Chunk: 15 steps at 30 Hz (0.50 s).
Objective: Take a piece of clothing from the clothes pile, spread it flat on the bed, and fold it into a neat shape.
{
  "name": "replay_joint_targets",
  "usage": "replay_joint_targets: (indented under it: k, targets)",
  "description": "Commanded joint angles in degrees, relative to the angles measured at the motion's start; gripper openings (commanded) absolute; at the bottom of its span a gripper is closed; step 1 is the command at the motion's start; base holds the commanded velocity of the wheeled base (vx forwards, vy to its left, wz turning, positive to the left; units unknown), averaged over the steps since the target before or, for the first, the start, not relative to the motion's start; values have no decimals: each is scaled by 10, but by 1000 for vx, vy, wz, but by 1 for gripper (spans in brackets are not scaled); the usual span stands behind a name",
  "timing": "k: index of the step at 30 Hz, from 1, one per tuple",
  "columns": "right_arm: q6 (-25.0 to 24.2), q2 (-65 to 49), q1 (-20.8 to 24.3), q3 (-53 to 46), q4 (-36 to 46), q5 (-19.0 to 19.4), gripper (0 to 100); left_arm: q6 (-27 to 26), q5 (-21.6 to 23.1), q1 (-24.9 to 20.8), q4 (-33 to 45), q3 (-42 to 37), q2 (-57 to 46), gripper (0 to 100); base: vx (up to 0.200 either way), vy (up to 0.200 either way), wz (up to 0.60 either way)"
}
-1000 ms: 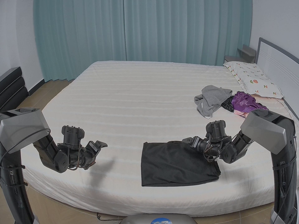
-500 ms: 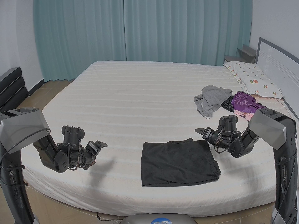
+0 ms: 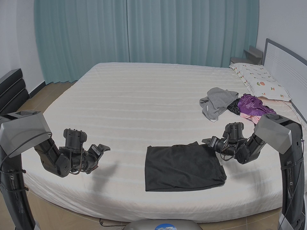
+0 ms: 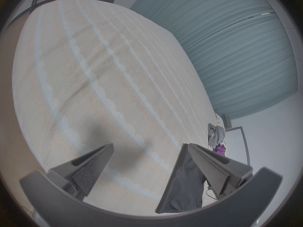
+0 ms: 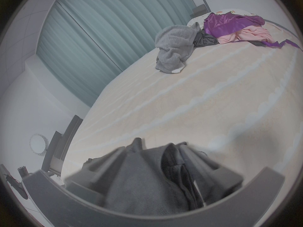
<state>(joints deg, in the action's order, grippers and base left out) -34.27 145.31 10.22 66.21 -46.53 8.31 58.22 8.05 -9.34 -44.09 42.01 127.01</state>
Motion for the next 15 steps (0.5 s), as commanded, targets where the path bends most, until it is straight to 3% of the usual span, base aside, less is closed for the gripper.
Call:
replay_joint_targets:
  k: [1,15]
  targets:
    - [3,4,0,-3,2,-1,0,0,0,-1,0,0,1,100,0,0,0]
    - [8,14,-35,15,12,-5,0,0,0,-1,0,-1,1,100,0,0,0]
